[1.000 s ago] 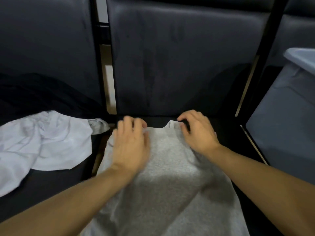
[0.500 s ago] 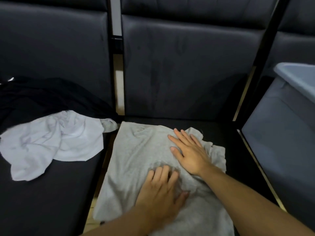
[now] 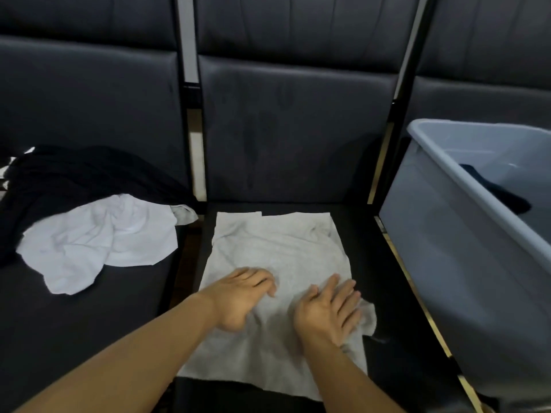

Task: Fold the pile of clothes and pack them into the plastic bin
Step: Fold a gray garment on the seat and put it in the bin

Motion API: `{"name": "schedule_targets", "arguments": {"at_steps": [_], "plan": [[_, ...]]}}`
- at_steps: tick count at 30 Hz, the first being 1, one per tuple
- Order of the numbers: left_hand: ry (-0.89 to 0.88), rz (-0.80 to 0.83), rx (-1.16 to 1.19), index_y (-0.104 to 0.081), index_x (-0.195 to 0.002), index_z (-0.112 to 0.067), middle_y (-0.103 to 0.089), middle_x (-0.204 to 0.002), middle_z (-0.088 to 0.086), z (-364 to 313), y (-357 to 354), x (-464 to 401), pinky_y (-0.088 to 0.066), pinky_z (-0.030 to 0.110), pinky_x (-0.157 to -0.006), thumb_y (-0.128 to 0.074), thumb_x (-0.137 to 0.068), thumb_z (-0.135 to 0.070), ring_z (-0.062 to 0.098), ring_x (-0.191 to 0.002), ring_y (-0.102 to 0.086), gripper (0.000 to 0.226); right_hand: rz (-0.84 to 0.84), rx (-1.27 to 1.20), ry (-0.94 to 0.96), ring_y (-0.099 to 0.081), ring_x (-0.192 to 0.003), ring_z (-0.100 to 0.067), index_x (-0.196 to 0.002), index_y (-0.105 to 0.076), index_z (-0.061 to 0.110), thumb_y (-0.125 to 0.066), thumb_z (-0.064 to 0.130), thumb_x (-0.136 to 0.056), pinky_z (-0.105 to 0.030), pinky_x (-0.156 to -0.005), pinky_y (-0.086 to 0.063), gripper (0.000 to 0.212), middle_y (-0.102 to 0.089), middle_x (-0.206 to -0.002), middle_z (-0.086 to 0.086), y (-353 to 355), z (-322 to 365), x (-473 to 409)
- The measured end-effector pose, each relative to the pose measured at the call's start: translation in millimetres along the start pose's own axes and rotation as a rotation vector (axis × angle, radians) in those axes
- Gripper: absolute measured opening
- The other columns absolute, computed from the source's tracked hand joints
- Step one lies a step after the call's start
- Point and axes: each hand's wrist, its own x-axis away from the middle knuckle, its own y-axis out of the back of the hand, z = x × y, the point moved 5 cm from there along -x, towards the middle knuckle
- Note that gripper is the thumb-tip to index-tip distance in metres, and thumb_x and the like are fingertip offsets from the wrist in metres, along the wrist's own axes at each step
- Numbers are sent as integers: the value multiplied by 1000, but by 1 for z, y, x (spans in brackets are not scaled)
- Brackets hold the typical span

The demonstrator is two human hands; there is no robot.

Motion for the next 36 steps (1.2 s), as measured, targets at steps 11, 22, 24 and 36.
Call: {"name": "schedule_targets", "arguments": {"at_steps": [11,22,24,36], "plan": [[912,-690,427,-54,-128,-14,-48,-131,10,44,-3,72,-40,39,-101,-59,-92,-22,30,-118,-45,38,408,-123,-47,-46,-133,-36,-159,-21,17,-63,61,-74,-46,-107,-47,105,-35,-155,-13,76,-11,-38],[1051,-534,600,-58,-109,-12,-52,-121,10,79,-2,49,-54,37,-79,-69,-80,-61,29,-102,-59,58,232,294,18,-49,-130,-32,-153,-33,9,-43,78,-86,-41,-97,-48,96,-43,-147,-12,83,-20,-51],[1042,-510,578,-54,-97,-12,-61,-104,9,79,-3,43,-54,33,-63,-71,-77,-62,27,-86,-65,56,222,335,13,-50,-128,-30,-152,-33,9,-44,79,-85,-38,-93,-49,98,-45,-146,-11,80,-18,-47],[1025,-470,994,-63,-75,0,-62,-68,15,72,-2,45,-57,42,-62,-76,-83,-38,29,-64,-66,42,186,240,100,-59,-87,-18,-126,-57,15,-70,45,-90,-30,-69,-48,49,-60,-102,-1,79,-6,-36]]}}
